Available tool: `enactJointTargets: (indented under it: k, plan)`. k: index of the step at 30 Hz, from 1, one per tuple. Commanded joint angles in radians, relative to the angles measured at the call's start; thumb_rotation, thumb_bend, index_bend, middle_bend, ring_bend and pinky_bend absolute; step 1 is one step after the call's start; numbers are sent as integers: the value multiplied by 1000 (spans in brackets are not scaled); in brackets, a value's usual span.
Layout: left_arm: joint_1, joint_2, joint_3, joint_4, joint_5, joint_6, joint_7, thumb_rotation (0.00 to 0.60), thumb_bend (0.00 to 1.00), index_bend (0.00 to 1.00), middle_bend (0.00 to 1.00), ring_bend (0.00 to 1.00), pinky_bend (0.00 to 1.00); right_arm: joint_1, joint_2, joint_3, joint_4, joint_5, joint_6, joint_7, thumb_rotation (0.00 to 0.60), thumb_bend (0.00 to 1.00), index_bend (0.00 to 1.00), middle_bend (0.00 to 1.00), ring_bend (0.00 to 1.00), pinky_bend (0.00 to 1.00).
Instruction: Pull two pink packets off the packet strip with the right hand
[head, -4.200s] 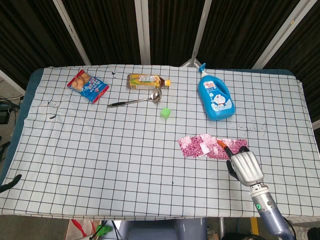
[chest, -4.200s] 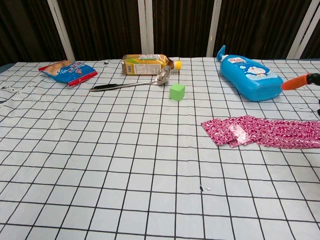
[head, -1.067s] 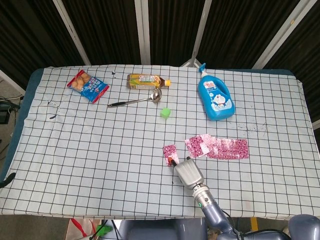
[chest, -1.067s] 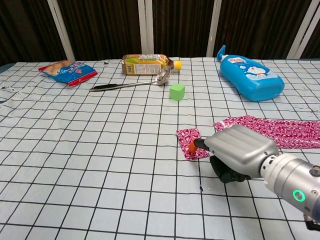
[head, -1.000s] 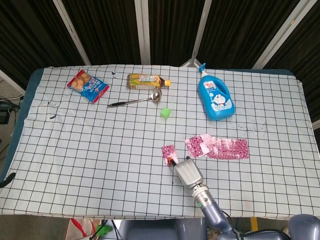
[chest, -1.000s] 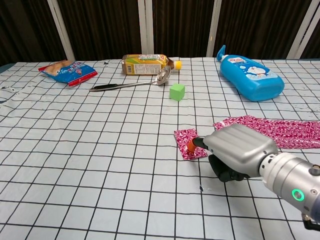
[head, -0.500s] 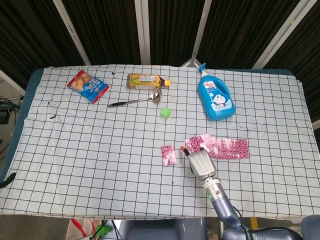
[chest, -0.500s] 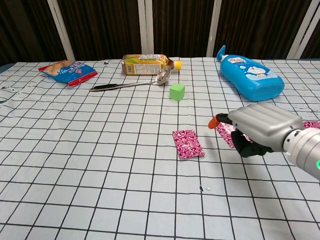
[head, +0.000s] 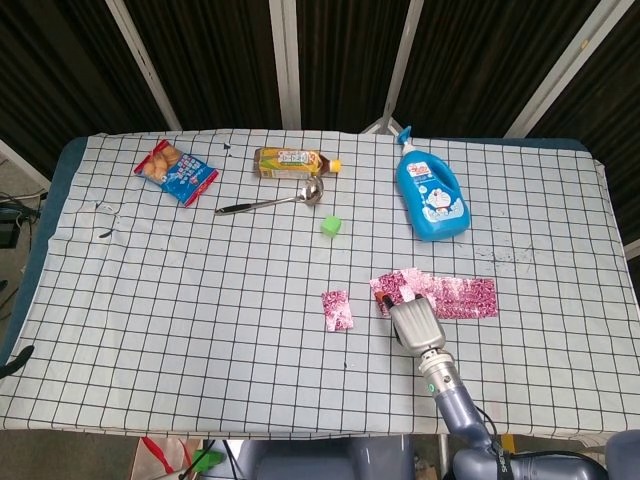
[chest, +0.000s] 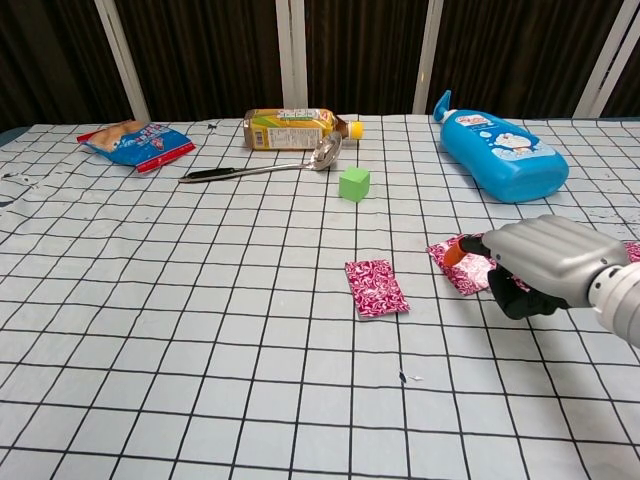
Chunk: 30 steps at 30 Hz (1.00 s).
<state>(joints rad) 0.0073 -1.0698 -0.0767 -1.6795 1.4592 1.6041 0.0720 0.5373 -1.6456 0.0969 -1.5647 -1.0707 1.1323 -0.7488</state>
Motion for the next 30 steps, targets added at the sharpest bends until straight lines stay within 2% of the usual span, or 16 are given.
enactJointTargets:
  k: [1,30]
  plan:
    - [-1,-1,-1,-1,-3,-2,3,600,275,130,0,0,103,2,1,2,9,5,-3,5,600,835,236,844,823,433]
    - [-1,-2,1,-6,-3,-4,17,600,275,130,0,0,103,6,7,-28,15,27,-6,-2,600,835,236,844,824,433]
